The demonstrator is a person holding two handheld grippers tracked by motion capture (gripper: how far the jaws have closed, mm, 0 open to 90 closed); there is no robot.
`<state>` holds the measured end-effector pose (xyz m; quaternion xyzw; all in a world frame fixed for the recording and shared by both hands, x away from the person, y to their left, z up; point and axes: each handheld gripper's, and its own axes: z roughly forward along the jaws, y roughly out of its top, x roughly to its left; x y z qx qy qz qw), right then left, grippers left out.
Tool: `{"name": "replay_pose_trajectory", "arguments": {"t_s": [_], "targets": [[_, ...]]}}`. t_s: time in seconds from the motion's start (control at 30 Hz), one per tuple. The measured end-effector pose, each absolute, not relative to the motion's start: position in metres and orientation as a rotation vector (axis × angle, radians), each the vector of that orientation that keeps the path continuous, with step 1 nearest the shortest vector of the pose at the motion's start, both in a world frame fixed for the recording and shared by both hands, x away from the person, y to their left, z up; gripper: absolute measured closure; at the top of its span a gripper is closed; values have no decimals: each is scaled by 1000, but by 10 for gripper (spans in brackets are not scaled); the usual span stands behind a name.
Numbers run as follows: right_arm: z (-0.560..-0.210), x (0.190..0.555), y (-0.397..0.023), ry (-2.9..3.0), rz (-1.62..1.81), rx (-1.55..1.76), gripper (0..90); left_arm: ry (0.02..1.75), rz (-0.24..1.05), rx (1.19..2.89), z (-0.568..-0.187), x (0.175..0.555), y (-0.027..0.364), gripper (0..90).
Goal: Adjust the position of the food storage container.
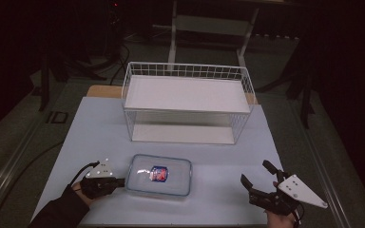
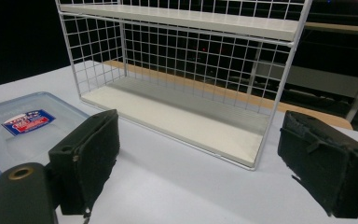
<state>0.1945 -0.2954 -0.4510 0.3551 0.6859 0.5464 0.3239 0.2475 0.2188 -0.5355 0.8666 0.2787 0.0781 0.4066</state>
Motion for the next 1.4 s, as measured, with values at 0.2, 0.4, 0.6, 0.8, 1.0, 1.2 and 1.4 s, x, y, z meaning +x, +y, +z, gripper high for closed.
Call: {"name": "replay_pose_trajectory", "arguments": {"t_s": [0.2, 0.4, 0.6, 0.8, 1.0, 1.2, 1.4], "targets": [[-450, 194, -297, 1792, 1435, 932, 124, 748, 239, 2093, -521, 249, 232, 896], [-450, 194, -296, 1797, 1435, 932, 124, 704, 244, 2102, -514, 249, 220, 896], [-451, 194, -295, 1802, 1436, 928, 124, 661, 228, 2122, -513, 253, 204, 896], [-452, 194, -294, 1810, 1441, 932, 124, 614, 209, 2135, -513, 259, 183, 896], [-454, 194, -292, 1824, 1435, 917, 125, 577, 188, 2147, -512, 263, 167, 896], [-454, 195, -292, 1845, 1444, 929, 133, 561, 188, 2150, -512, 265, 156, 896], [-456, 195, -289, 1861, 1437, 922, 133, 541, 173, 2153, -512, 268, 147, 896]]}}
